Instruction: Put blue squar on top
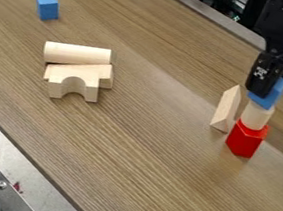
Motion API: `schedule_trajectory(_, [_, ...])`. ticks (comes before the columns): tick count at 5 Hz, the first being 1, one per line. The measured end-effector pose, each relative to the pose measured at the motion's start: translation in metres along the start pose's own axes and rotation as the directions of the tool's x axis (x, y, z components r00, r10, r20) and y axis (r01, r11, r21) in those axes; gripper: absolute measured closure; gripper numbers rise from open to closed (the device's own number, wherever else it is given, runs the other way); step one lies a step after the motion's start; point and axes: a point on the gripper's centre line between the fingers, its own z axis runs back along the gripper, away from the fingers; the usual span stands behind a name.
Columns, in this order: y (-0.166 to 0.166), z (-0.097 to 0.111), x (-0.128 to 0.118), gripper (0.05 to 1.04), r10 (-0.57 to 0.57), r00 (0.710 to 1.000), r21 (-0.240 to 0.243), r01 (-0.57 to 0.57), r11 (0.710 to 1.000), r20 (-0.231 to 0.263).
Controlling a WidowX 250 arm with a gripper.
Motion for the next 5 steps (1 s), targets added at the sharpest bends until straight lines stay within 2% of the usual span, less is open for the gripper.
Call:
schedule_trajectory(1, [0.001, 0.000, 0.000, 0.513, -0.001, 1.000, -0.001, 0.001, 1.000, -0.002])
schedule_trajectory(3, [0.006, 0.014, -0.006, 0.514, -0.016, 1.000, -0.051, 0.015, 0.999, -0.021])
schedule_trajectory(5, [0.009, 0.005, -0.004, 0.514, -0.011, 1.000, -0.046, 0.011, 0.999, -0.013])
